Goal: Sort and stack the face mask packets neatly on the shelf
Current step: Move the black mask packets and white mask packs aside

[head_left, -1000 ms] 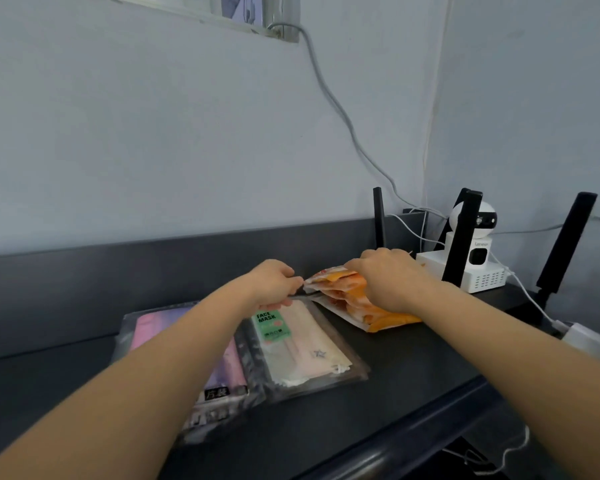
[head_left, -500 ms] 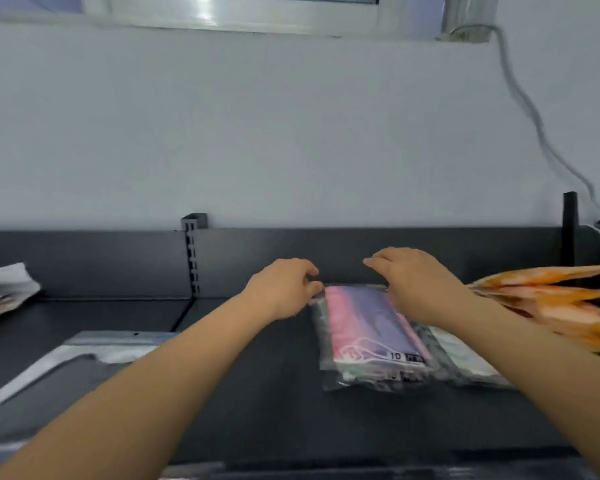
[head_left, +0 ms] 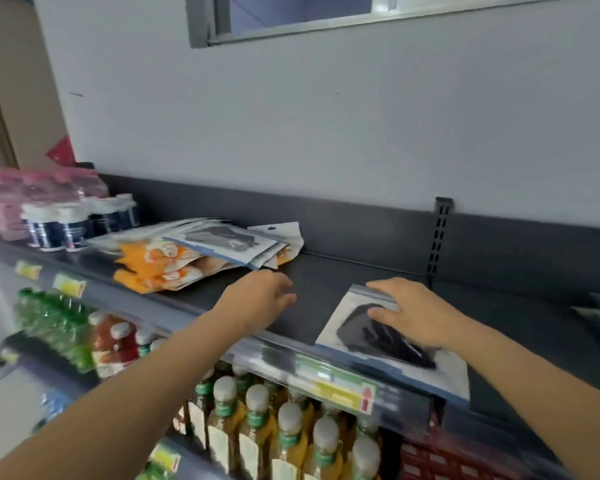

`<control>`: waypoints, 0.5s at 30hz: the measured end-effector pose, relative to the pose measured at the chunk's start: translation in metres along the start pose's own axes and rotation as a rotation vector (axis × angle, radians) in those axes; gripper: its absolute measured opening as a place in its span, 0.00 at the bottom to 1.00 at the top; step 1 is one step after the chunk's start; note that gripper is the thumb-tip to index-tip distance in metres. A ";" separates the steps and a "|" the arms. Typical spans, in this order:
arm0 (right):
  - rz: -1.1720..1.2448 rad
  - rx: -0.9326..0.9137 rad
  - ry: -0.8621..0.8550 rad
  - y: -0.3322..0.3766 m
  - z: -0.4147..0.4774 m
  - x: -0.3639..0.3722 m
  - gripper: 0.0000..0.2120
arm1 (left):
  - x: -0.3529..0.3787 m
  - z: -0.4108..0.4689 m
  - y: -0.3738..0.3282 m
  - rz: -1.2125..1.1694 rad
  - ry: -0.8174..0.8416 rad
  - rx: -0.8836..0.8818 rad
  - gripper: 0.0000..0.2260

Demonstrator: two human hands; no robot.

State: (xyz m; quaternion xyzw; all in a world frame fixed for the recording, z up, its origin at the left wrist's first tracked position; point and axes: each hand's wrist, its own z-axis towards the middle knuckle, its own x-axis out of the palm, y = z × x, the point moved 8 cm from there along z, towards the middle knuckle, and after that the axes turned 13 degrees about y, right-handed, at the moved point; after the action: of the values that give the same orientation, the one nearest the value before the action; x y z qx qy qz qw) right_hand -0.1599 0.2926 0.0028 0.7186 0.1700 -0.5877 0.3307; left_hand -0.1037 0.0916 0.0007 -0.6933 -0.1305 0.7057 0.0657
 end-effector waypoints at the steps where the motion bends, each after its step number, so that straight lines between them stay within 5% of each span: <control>1: -0.001 -0.007 0.014 0.013 0.010 0.006 0.26 | -0.002 -0.007 0.015 0.004 -0.007 -0.018 0.17; 15: -0.152 -0.176 -0.014 0.154 0.124 0.017 0.29 | -0.041 -0.060 0.149 -0.086 -0.302 -0.163 0.12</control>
State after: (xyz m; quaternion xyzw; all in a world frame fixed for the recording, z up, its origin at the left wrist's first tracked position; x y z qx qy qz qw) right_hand -0.1488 0.0949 0.0177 0.6676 0.2726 -0.5990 0.3481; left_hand -0.0300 -0.0564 -0.0015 -0.5761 -0.2254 0.7855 0.0191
